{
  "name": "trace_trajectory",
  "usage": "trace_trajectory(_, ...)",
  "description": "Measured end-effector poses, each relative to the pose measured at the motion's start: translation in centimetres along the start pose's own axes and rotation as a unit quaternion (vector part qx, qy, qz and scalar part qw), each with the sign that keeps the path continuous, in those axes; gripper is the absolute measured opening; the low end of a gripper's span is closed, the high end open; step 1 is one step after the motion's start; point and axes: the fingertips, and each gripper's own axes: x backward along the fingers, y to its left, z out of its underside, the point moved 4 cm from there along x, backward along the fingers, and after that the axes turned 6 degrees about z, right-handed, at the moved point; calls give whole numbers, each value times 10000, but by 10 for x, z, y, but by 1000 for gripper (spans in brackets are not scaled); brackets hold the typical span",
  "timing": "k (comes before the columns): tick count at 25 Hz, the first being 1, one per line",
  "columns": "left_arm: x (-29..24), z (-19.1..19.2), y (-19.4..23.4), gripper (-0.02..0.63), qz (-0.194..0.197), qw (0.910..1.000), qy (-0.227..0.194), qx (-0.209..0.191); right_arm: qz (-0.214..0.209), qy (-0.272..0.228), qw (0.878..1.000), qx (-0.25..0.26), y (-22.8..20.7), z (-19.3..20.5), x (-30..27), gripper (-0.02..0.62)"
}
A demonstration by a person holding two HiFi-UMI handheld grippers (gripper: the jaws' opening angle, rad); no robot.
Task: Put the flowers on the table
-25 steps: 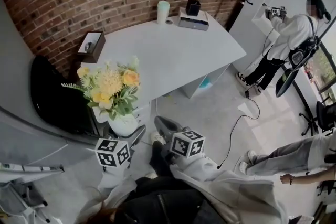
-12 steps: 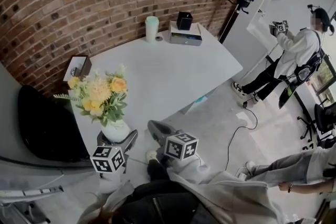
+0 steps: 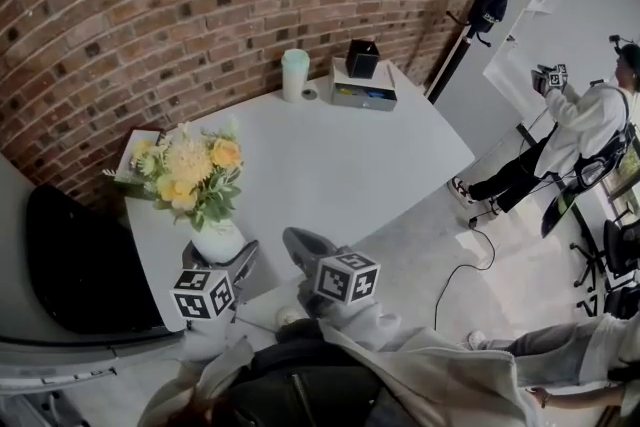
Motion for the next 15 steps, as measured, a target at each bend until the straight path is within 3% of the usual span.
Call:
trace_trajectory(7, -43, -25, 36, 492, -211, 9994, -149, -234, -60, 79, 9999, 72, -27, -23, -45, 0)
trace_trajectory(15, -71, -41, 78, 492, -316, 9989, 44, -351, -240, 387, 9988, 163, -25, -39, -99, 0)
